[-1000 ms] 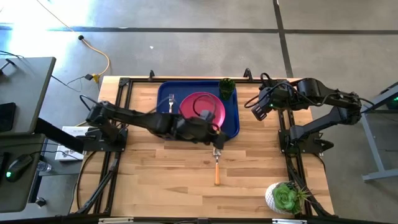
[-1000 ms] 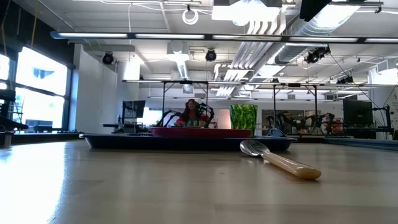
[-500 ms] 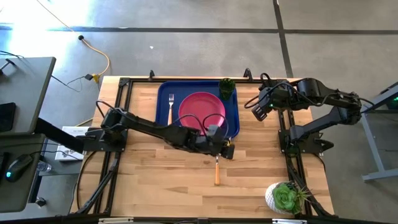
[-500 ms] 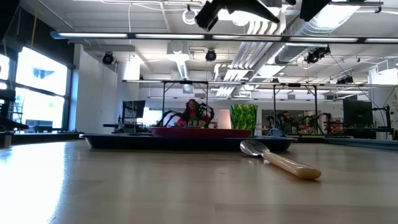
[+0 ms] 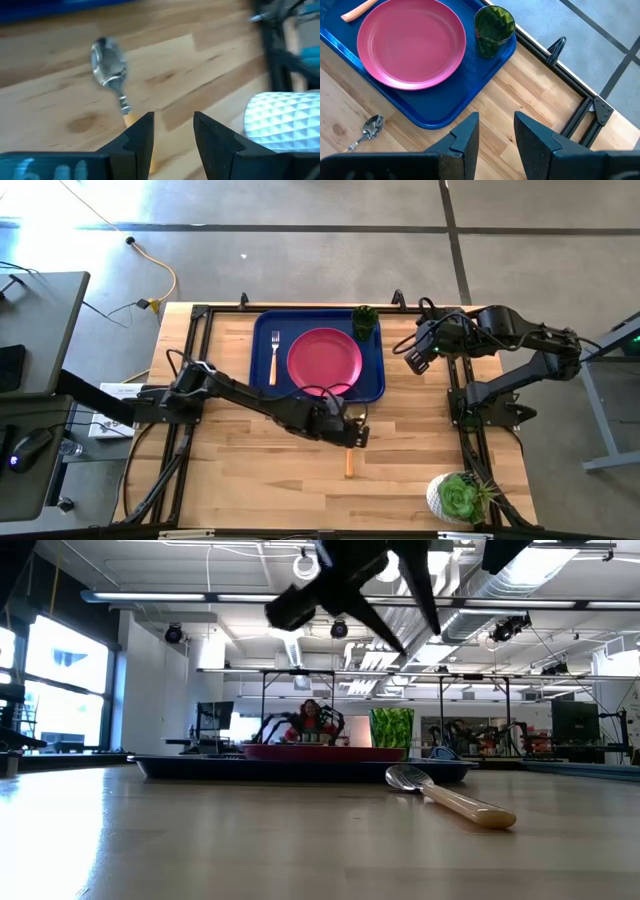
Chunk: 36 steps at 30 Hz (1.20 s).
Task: Pick and place plate/cup/fork/spoon on tray
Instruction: Put the orange spoon on the blue tray to the right of the orange fork
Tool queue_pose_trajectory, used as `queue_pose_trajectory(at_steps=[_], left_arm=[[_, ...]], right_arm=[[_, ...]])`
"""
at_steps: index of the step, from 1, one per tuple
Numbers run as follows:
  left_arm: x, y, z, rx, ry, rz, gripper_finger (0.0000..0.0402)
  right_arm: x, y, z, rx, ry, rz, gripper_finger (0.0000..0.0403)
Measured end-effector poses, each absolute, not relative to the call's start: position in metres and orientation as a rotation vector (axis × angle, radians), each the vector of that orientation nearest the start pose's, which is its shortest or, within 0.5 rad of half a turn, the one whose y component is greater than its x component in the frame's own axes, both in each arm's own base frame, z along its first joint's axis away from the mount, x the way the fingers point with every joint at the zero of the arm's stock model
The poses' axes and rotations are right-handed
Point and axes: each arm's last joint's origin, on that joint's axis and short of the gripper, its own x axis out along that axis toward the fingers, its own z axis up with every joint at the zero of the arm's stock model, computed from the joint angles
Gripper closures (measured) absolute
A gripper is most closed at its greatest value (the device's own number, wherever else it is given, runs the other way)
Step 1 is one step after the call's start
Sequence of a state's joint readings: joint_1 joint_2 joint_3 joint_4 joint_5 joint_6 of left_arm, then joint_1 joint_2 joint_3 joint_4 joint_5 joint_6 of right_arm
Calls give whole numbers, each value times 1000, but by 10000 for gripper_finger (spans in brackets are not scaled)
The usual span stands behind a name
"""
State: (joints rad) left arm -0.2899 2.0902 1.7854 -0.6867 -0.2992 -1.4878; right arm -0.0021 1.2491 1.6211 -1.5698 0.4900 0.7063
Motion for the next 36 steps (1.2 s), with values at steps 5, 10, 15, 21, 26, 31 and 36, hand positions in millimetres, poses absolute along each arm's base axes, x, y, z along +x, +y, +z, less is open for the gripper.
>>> queue_pose_trajectory(at_steps=[5, 10, 15, 21, 26, 31, 36], left_arm=[[443, -127, 213, -1084, 788, 707, 275], [442, -127, 200, -1058, 839, 747, 275], [445, -128, 190, -1054, 854, 756, 275], [448, -129, 184, -1067, 856, 748, 275], [448, -129, 184, -1069, 853, 752, 275], [450, -131, 179, -1075, 849, 754, 275], [456, -134, 165, -1095, 859, 738, 275]], right_arm=[[177, -14, 412, 321, 951, -811, 289], [178, -14, 412, 317, 949, -817, 289], [182, -14, 410, 312, 960, -820, 288], [183, -14, 409, 311, 964, -820, 289], [183, -14, 409, 310, 964, -820, 288], [183, -14, 409, 310, 964, -820, 288], [183, -14, 409, 310, 963, -820, 289]])
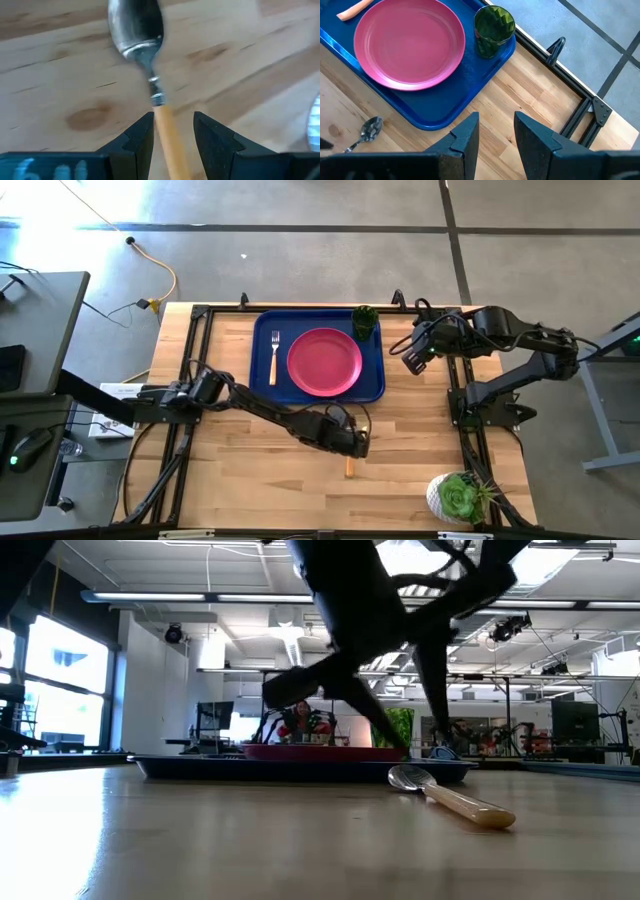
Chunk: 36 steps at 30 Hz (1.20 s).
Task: Pick and place plate/cup/fork/spoon on tray
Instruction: Put the orange spoon on the blue tray to the right of the orange fork
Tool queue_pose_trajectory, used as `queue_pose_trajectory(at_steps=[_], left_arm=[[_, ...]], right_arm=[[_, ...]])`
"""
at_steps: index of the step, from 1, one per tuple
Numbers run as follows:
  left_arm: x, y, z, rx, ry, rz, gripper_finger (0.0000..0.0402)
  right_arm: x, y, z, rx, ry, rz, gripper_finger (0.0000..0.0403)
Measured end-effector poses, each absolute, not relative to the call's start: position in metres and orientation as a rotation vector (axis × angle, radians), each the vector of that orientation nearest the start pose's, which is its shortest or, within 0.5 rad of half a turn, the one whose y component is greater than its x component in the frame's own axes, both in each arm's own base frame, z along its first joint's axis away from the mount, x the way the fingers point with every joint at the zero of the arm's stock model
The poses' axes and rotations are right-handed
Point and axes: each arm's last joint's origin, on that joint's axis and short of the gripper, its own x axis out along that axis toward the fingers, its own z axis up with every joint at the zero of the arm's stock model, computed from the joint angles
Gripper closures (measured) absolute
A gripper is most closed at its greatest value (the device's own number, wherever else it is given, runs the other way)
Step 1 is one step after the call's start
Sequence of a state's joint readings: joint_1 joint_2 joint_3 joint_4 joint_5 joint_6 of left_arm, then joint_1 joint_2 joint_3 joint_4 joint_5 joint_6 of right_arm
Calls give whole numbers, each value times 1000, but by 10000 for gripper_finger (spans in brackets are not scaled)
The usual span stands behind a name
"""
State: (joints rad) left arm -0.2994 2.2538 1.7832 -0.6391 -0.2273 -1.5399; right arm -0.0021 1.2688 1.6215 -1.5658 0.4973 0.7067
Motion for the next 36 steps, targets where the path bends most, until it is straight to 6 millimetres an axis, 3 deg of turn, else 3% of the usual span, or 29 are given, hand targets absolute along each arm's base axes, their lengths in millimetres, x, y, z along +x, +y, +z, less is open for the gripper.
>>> queue_pose_trajectory(at_steps=[12, 27, 30, 36], left_arm=[[465, -139, 134, -1122, 912, 699, 275], [467, -123, 129, -1079, 965, 706, 276], [466, -119, 119, -1074, 1025, 720, 284], [464, -120, 118, -1062, 1035, 730, 309]], right_arm=[[184, -14, 409, 321, 953, -824, 288], [184, -14, 409, 328, 956, -817, 289], [184, -14, 409, 327, 957, -816, 289], [184, -14, 409, 325, 957, -816, 289]])
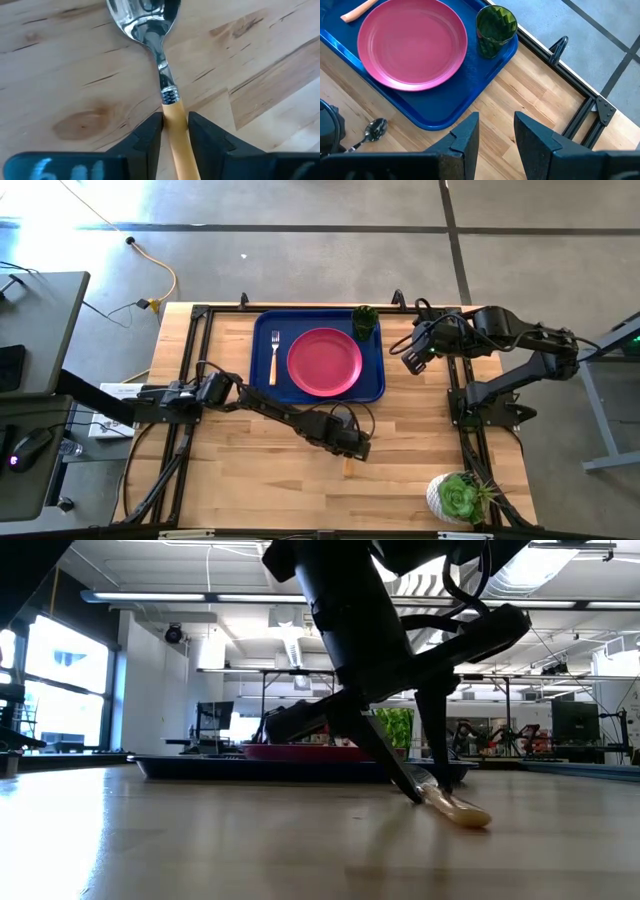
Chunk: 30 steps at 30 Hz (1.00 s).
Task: Pick and place plate/cup/fork/spoon on tray
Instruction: Put the orange spoon on the blue tray to the right of the orange fork
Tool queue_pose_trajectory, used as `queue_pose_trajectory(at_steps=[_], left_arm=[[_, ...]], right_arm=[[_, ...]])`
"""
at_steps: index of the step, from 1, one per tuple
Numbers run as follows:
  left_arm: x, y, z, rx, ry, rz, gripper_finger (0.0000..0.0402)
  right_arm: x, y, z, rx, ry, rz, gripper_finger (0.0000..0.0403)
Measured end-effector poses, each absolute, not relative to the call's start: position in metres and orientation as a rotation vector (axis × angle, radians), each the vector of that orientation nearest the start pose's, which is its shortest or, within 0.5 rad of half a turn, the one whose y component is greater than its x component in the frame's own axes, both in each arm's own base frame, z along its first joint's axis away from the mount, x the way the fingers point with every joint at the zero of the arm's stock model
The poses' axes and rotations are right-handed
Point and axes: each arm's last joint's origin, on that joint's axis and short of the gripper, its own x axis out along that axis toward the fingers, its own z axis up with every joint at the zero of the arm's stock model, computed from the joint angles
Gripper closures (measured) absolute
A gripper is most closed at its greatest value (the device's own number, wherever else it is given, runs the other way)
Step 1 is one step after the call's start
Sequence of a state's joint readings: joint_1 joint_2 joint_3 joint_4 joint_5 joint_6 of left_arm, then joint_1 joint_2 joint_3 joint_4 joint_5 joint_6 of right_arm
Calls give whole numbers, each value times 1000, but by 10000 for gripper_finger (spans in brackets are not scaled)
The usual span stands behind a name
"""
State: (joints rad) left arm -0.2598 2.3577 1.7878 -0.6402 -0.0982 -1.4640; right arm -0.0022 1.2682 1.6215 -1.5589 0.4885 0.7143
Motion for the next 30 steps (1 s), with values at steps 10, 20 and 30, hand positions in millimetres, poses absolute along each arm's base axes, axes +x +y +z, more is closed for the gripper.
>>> queue_pose_trajectory(at_steps=[10, 20, 30], left_arm=[[462, -121, 117, -1007, 1063, 717, 344], [462, -121, 117, -962, 1078, 686, 350], [464, -121, 126, -978, 1046, 636, 350]], right_arm=[[184, -14, 409, 325, 957, -816, 289], [184, -14, 409, 311, 963, -808, 288], [184, -14, 409, 312, 963, -808, 288]])
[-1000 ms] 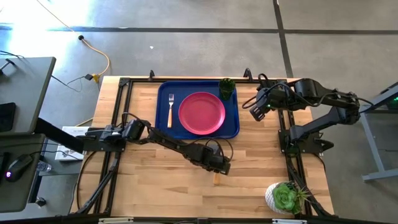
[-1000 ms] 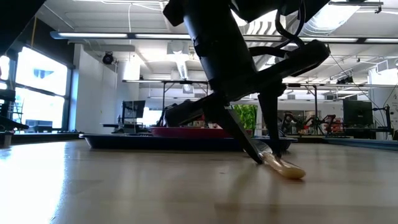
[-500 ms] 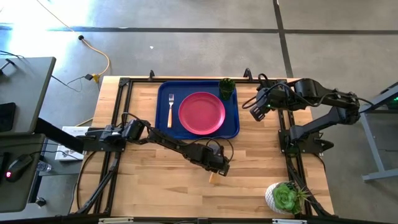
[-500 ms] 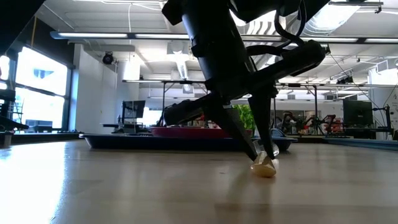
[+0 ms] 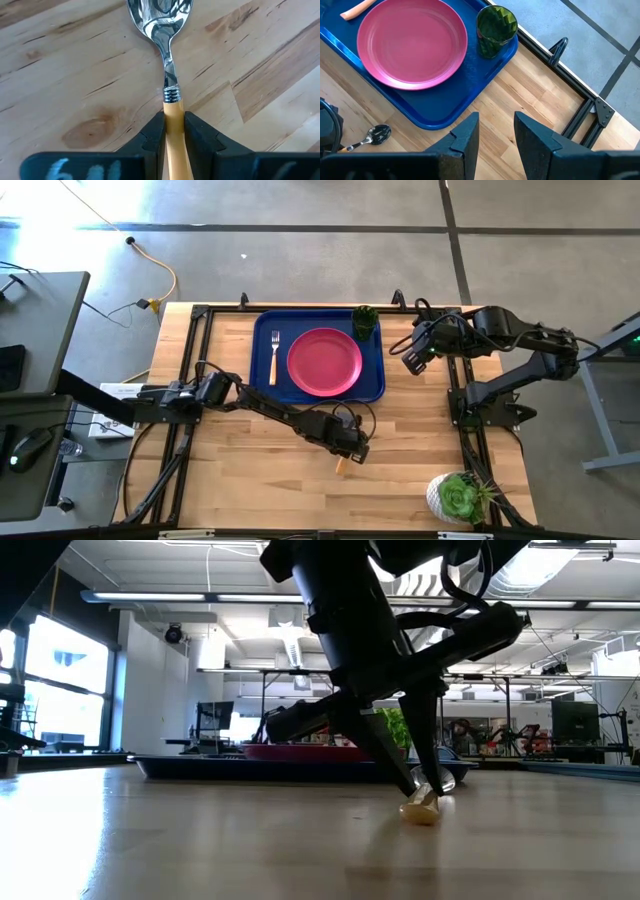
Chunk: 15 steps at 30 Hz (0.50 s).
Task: Pick and place plate/cup/fork/spoon on tray
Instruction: Put the orange spoon on the blue tray to the right of the orange fork
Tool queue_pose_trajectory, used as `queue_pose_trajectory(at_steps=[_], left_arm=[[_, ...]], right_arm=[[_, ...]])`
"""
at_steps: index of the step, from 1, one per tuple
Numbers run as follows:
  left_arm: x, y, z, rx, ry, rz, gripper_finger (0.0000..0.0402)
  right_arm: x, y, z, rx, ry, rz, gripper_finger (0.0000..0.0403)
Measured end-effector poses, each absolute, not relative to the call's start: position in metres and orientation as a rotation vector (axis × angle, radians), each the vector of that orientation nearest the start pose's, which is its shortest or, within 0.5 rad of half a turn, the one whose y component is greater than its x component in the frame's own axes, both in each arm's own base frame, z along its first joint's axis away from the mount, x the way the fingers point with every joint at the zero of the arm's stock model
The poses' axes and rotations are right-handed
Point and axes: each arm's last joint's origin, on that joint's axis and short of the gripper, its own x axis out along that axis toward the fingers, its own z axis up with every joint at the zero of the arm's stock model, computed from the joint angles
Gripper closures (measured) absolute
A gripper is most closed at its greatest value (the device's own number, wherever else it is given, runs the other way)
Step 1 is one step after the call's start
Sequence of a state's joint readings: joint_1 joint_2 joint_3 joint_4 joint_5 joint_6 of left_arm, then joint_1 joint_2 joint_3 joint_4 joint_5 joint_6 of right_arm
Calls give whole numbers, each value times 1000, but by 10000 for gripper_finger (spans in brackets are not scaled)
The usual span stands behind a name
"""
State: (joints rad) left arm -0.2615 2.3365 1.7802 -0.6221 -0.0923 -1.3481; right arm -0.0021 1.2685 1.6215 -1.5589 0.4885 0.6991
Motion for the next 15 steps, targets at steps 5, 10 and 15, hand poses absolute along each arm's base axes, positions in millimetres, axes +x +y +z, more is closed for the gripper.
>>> queue_pose_trajectory(at_steps=[5, 10, 15], left_arm=[[465, -122, 127, -984, 1038, 623, 351], [467, -123, 128, -1002, 1039, 597, 351], [466, -125, 128, -1004, 1040, 589, 351]], right_arm=[[184, -14, 409, 318, 963, -808, 289], [184, -14, 409, 321, 963, -809, 288], [184, -14, 409, 324, 964, -806, 288]])
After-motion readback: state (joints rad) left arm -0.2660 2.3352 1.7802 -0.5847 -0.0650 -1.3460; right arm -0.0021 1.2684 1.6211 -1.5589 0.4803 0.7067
